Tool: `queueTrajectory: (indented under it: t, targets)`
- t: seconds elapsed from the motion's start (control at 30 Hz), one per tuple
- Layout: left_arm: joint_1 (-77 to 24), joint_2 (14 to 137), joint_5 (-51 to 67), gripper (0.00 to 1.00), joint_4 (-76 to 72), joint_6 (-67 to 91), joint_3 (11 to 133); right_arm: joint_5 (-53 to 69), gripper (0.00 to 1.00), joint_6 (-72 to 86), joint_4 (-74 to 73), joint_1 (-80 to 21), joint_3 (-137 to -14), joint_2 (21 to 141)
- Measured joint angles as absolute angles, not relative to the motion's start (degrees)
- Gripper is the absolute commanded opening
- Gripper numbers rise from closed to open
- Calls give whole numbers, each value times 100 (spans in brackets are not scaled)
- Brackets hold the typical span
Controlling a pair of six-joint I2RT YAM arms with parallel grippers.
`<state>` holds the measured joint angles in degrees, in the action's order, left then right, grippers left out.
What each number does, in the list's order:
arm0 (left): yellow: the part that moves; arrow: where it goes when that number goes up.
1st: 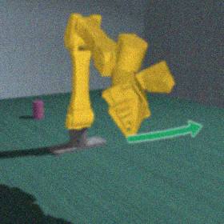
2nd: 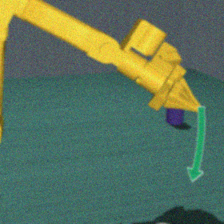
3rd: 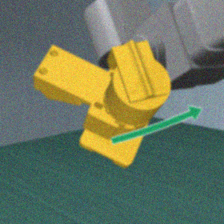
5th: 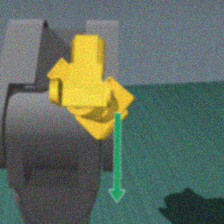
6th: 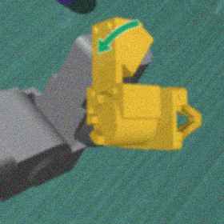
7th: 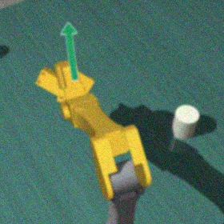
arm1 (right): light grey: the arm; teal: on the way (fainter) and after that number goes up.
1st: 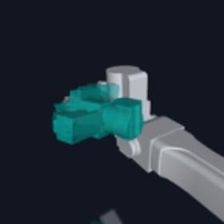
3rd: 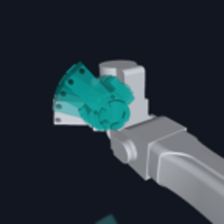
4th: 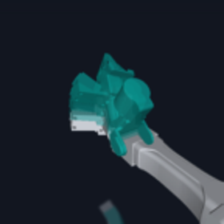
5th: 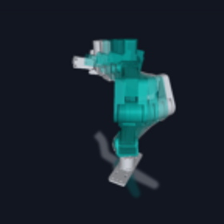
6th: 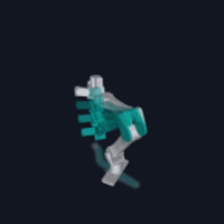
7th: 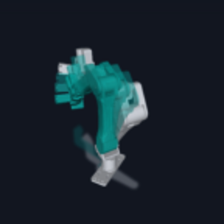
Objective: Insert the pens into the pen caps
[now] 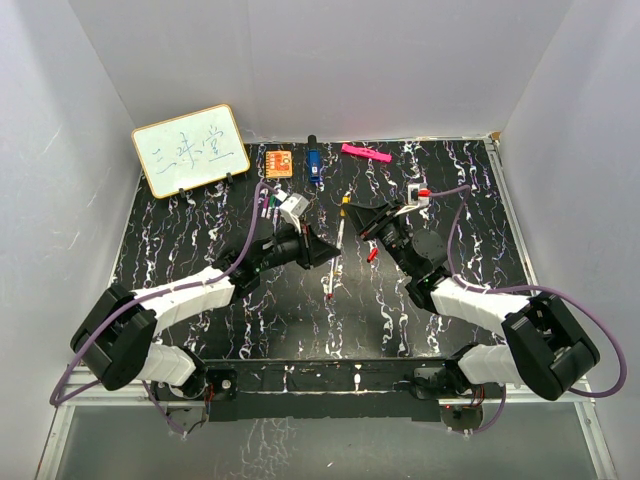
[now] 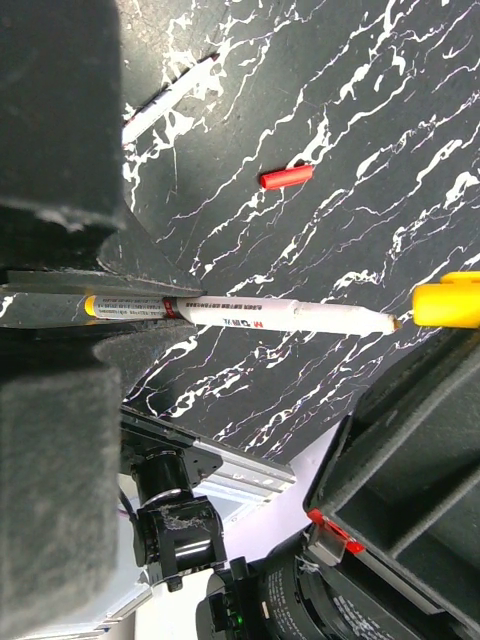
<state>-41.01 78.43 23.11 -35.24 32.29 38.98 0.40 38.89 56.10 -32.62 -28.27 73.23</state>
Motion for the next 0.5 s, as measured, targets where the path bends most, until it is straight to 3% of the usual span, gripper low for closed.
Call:
queueTrajectory:
  t: [0.5]
  targets:
    - [-4101, 7813, 2198, 0, -3645, 3365, 3739, 40, 0, 3909, 5618, -3262, -2821, 7321]
